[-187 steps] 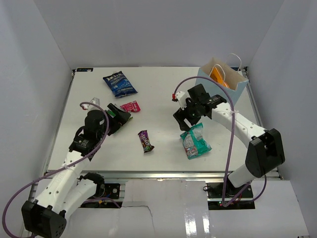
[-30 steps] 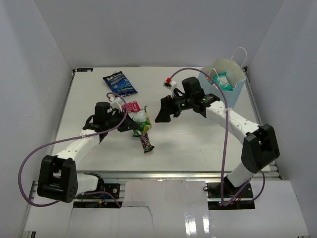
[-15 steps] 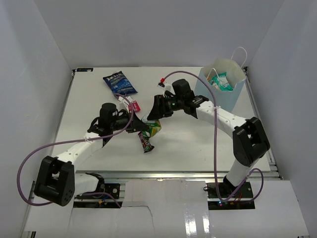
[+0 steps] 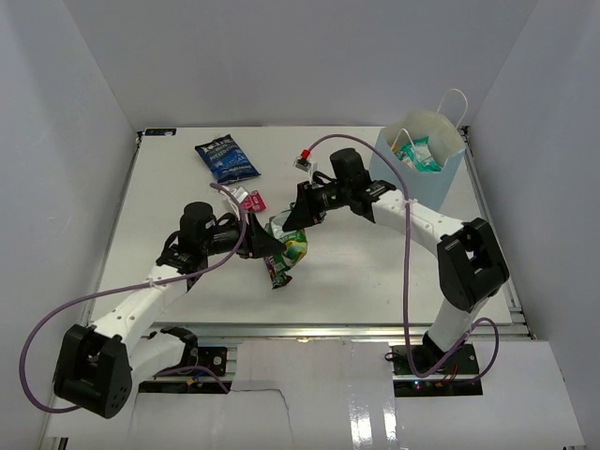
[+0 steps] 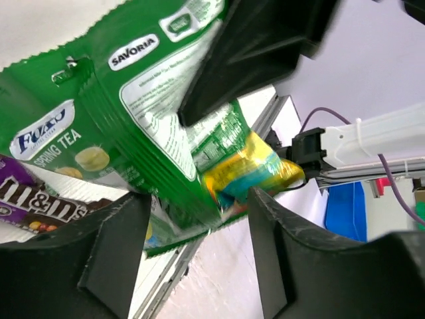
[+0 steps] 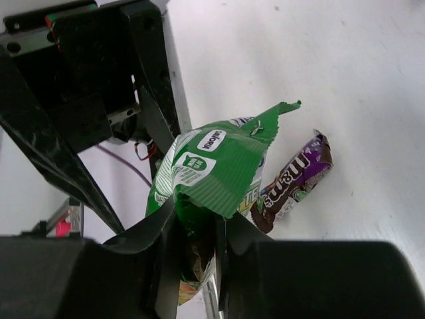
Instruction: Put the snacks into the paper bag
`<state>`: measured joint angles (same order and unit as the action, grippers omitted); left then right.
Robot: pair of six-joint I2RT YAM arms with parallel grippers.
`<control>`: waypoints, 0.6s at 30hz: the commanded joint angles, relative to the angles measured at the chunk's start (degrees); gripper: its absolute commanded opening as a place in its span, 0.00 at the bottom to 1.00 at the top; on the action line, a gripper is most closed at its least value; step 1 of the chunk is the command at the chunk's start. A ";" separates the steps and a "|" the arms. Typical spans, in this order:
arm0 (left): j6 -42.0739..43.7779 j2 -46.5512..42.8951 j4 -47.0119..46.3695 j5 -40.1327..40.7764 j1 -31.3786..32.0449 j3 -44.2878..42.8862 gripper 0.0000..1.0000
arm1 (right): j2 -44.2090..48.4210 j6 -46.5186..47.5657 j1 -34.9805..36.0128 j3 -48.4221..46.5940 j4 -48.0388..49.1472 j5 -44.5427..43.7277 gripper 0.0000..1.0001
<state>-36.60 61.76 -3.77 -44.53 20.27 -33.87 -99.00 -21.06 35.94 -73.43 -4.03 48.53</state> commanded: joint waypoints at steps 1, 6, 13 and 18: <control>3.45 -5.67 0.07 -0.47 0.29 -1.20 0.70 | 3.02 9.70 -3.49 -3.99 0.88 13.65 0.09; 5.05 -11.73 5.61 4.45 0.21 -2.78 0.74 | 5.04 27.36 -9.92 -16.02 -10.62 16.68 0.08; 3.38 -11.93 5.80 11.13 0.21 -1.03 0.78 | 9.88 33.80 -22.46 -32.99 -17.50 10.54 0.08; 2.23 -10.52 2.47 11.40 0.21 0.47 0.78 | 9.45 28.80 -33.55 -42.49 -12.58 0.53 0.08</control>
<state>-33.91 50.96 1.17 -34.72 20.45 -34.15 -90.70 8.78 6.57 -111.42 -19.92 54.96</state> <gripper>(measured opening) 0.781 0.248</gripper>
